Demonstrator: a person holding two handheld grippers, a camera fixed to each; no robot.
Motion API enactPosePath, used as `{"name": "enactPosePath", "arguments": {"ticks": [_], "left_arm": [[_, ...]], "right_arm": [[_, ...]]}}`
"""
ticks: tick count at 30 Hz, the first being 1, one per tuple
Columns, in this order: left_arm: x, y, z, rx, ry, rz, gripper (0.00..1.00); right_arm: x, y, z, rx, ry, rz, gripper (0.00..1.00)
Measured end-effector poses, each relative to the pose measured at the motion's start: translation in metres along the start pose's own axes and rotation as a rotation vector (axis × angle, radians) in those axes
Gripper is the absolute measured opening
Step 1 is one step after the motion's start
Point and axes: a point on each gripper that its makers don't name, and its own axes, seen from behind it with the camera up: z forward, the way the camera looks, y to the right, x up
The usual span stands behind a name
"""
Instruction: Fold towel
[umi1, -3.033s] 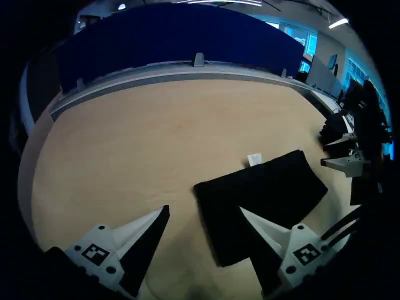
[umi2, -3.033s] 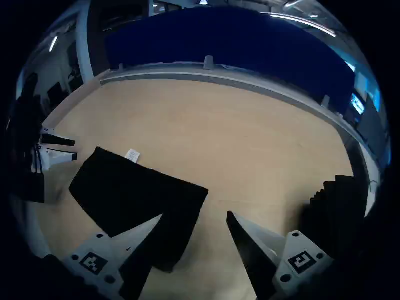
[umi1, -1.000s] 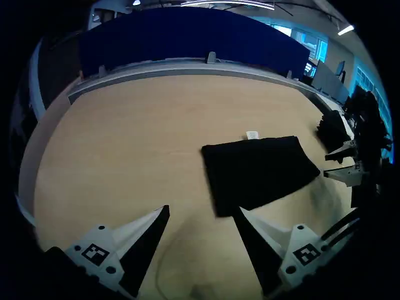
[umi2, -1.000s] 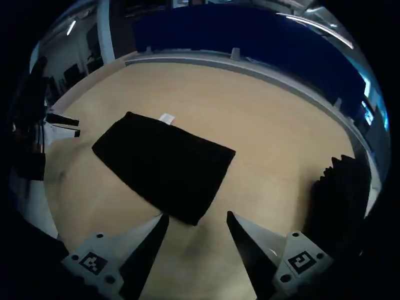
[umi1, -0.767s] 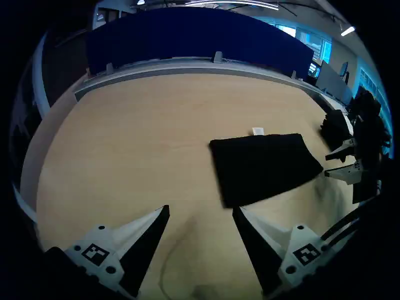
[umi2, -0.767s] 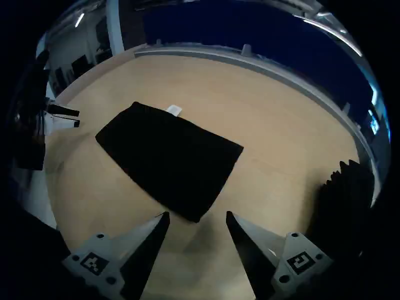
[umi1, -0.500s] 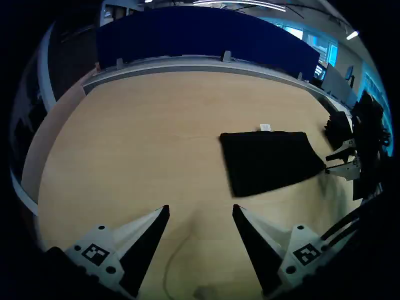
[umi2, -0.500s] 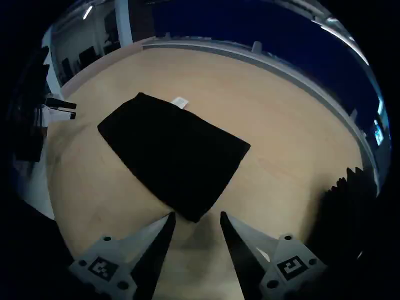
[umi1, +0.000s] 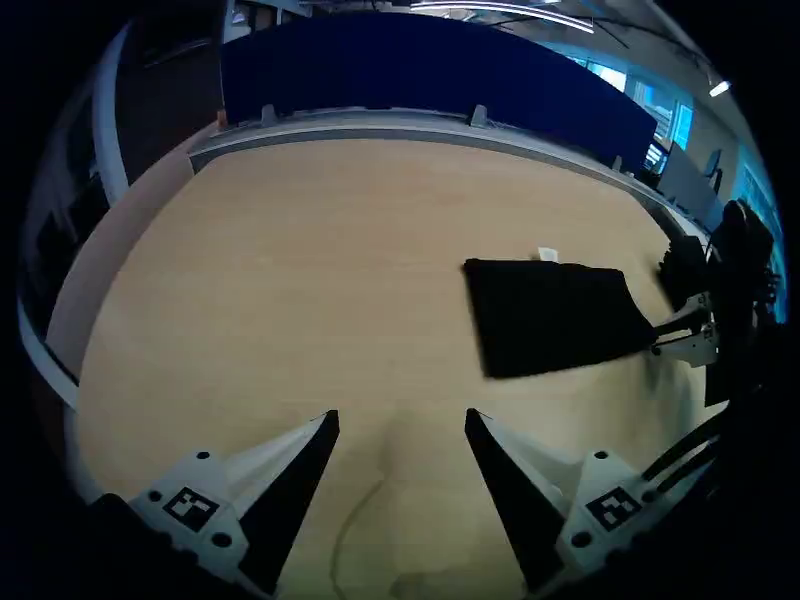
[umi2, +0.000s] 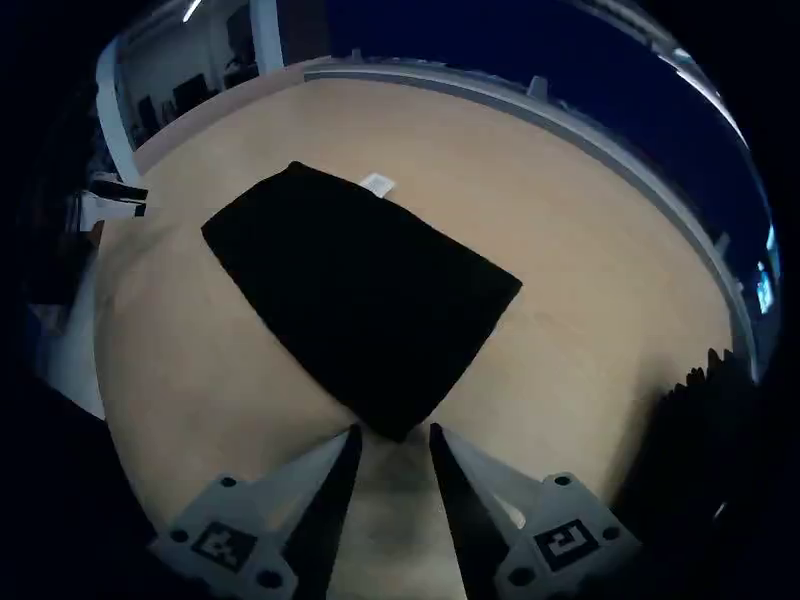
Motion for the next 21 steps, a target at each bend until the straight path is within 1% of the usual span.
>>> {"name": "enactPosePath", "arguments": {"ticks": [4,6,8,14,21], "left_arm": [[0.0006,-0.0012,-0.0019,0.003,0.003,-0.004,0.93],[0.0006,-0.0018,-0.0024,0.004,0.003,-0.005,0.93],[0.0000,-0.0033,-0.0025,0.007,0.003,-0.004,0.93],[-0.0019,-0.0069,-0.0038,0.012,0.002,-0.010,0.93],[-0.0025,-0.0097,-0.0062,0.015,0.002,-0.013,0.93]], "right_arm": [[0.0002,0.0002,0.0012,0.005,0.000,0.002,0.31],[0.0001,-0.0005,0.0015,0.009,-0.002,0.001,0.26],[0.0012,-0.0006,0.0009,0.008,0.002,-0.004,0.23],[0.0037,0.0014,0.0007,-0.003,0.006,-0.016,0.06],[0.0093,0.0024,-0.0001,-0.006,0.016,-0.018,0.05]]}}
